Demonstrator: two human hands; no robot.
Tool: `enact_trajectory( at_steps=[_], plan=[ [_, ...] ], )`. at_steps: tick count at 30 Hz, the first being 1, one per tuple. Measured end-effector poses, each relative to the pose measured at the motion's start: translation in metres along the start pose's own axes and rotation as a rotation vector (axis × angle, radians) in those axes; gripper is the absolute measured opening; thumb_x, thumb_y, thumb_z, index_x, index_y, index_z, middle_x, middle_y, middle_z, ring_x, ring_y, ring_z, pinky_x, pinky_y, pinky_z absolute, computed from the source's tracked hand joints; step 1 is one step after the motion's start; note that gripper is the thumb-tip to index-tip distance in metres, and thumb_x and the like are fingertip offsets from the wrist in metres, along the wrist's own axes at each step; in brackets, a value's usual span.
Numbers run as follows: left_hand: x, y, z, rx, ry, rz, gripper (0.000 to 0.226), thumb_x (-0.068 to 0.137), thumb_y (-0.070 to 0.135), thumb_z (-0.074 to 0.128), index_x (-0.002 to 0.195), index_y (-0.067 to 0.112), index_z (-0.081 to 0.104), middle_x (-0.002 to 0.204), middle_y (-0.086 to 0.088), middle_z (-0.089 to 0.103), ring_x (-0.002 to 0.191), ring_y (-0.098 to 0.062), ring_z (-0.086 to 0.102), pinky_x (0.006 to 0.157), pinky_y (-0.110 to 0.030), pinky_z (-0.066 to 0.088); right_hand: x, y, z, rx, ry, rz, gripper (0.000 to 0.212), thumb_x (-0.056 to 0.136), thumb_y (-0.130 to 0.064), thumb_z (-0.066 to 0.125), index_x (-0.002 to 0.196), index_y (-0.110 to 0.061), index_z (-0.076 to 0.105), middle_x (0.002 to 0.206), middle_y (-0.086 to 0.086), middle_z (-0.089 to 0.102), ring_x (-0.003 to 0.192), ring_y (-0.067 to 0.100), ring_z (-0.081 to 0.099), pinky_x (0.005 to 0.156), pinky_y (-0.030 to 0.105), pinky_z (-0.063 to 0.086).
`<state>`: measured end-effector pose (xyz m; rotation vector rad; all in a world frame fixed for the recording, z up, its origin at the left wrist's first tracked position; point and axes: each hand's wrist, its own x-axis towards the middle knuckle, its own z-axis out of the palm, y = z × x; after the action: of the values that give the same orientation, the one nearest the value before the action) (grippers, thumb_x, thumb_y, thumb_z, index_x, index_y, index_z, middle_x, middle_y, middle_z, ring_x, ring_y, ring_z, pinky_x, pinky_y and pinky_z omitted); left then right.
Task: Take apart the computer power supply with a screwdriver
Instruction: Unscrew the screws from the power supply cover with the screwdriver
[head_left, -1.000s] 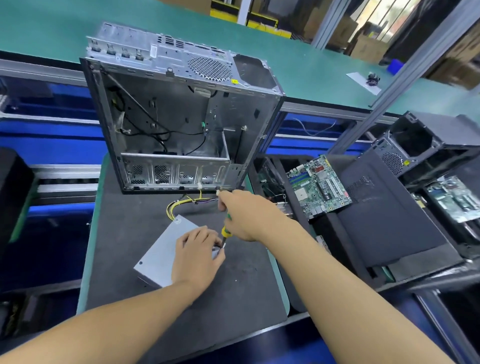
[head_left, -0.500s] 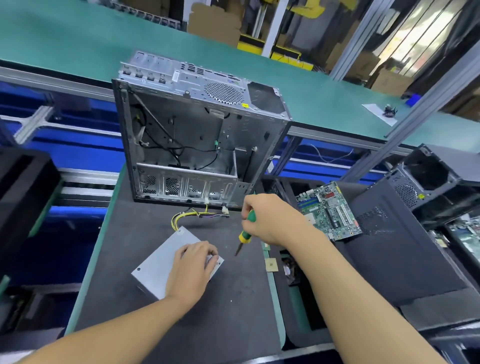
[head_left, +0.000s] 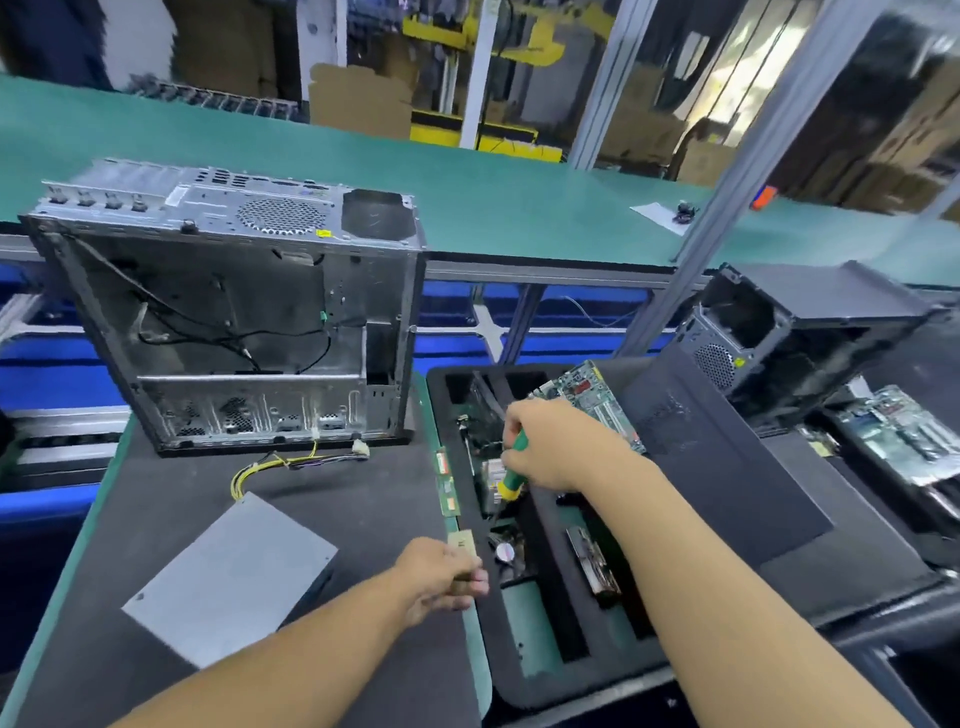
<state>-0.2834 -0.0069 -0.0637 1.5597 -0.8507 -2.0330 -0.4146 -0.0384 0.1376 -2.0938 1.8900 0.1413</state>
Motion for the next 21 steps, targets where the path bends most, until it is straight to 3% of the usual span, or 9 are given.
enact_trajectory(
  at_steps=[4, 6, 9, 11, 13, 15, 16, 18, 21],
  plan=[
    [0.015, 0.011, 0.039, 0.031, 0.013, -0.097, 0.012, 0.094, 0.013, 0.066, 0.093, 0.002, 0.065, 0.089, -0.012, 0.073, 0.076, -0.019, 0.073, 0.068, -0.029, 0.061, -0.016, 0.035, 0.000, 0.003, 0.013, 0.025, 0.010, 0.092, -0.025, 0.059, 0.099, -0.021, 0.052, 0.095, 0.000, 0.054, 0.074, 0.020, 0.054, 0.056, 0.030, 0.037],
    [0.017, 0.017, 0.053, 0.014, -0.077, -0.136, 0.022, 0.100, 0.022, 0.058, 0.082, 0.010, 0.058, 0.082, -0.007, 0.063, 0.075, -0.019, 0.063, 0.070, -0.029, 0.053, -0.023, 0.049, 0.001, 0.013, 0.019, 0.043, 0.009, 0.092, -0.026, 0.059, 0.099, -0.021, 0.053, 0.085, -0.002, 0.051, 0.065, 0.015, 0.049, 0.048, 0.028, 0.031],
    [0.014, 0.028, 0.062, 0.073, -0.217, -0.176, 0.039, 0.103, 0.041, 0.043, 0.069, 0.022, 0.046, 0.065, 0.003, 0.042, 0.060, -0.014, 0.044, 0.069, -0.030, 0.035, -0.028, 0.064, 0.002, 0.014, 0.037, 0.060, 0.009, 0.091, -0.025, 0.060, 0.096, -0.022, 0.053, 0.081, -0.004, 0.049, 0.074, 0.022, 0.052, 0.049, 0.028, 0.031],
    [0.013, 0.032, 0.061, 0.203, -0.113, -0.090, 0.035, 0.103, 0.045, 0.042, 0.086, 0.019, 0.059, 0.078, 0.002, 0.057, 0.071, -0.015, 0.051, 0.082, -0.030, 0.032, -0.028, 0.069, 0.003, 0.014, 0.038, 0.050, 0.008, 0.091, -0.024, 0.060, 0.095, -0.022, 0.053, 0.082, -0.003, 0.051, 0.077, 0.024, 0.054, 0.051, 0.029, 0.033],
    [0.015, 0.033, 0.053, 0.475, 0.075, 0.129, 0.028, 0.104, 0.037, 0.042, 0.109, 0.016, 0.059, 0.110, -0.008, 0.060, 0.099, -0.023, 0.053, 0.087, -0.031, 0.033, -0.025, 0.069, 0.003, 0.016, 0.038, 0.043, 0.008, 0.091, -0.023, 0.060, 0.095, -0.021, 0.054, 0.087, -0.001, 0.056, 0.076, 0.025, 0.055, 0.051, 0.028, 0.034],
    [0.014, 0.036, 0.033, 0.840, 0.127, 0.337, 0.022, 0.101, 0.033, 0.044, 0.104, 0.020, 0.062, 0.119, -0.007, 0.063, 0.111, -0.025, 0.056, 0.085, -0.030, 0.036, -0.020, 0.064, 0.004, 0.023, 0.041, 0.030, 0.007, 0.091, -0.022, 0.059, 0.097, -0.020, 0.054, 0.097, 0.003, 0.059, 0.076, 0.025, 0.057, 0.054, 0.030, 0.037],
    [0.014, 0.037, 0.018, 1.043, 0.105, 0.385, 0.024, 0.098, 0.037, 0.048, 0.110, 0.027, 0.065, 0.129, 0.001, 0.062, 0.122, -0.021, 0.054, 0.092, -0.029, 0.036, -0.016, 0.060, 0.004, 0.033, 0.038, 0.018, 0.007, 0.092, -0.021, 0.058, 0.097, -0.020, 0.054, 0.098, 0.004, 0.060, 0.074, 0.023, 0.057, 0.055, 0.030, 0.039],
    [0.013, 0.037, -0.020, 1.465, 0.043, 0.395, 0.036, 0.091, 0.050, 0.053, 0.126, 0.043, 0.060, 0.156, 0.012, 0.037, 0.145, -0.011, 0.030, 0.115, -0.042, 0.021, -0.008, 0.050, 0.006, 0.045, 0.031, -0.012, 0.008, 0.092, -0.021, 0.058, 0.099, -0.018, 0.056, 0.096, 0.003, 0.059, 0.071, 0.021, 0.056, 0.054, 0.030, 0.039],
    [0.004, 0.041, -0.093, 1.777, 0.039, 0.265, 0.063, 0.074, 0.075, 0.053, 0.134, 0.060, 0.044, 0.165, 0.015, -0.005, 0.153, -0.019, -0.008, 0.113, -0.068, -0.004, 0.004, 0.030, 0.008, 0.045, 0.028, -0.074, 0.010, 0.092, -0.021, 0.058, 0.101, -0.017, 0.058, 0.092, 0.002, 0.056, 0.064, 0.018, 0.053, 0.054, 0.029, 0.040]
  ],
)
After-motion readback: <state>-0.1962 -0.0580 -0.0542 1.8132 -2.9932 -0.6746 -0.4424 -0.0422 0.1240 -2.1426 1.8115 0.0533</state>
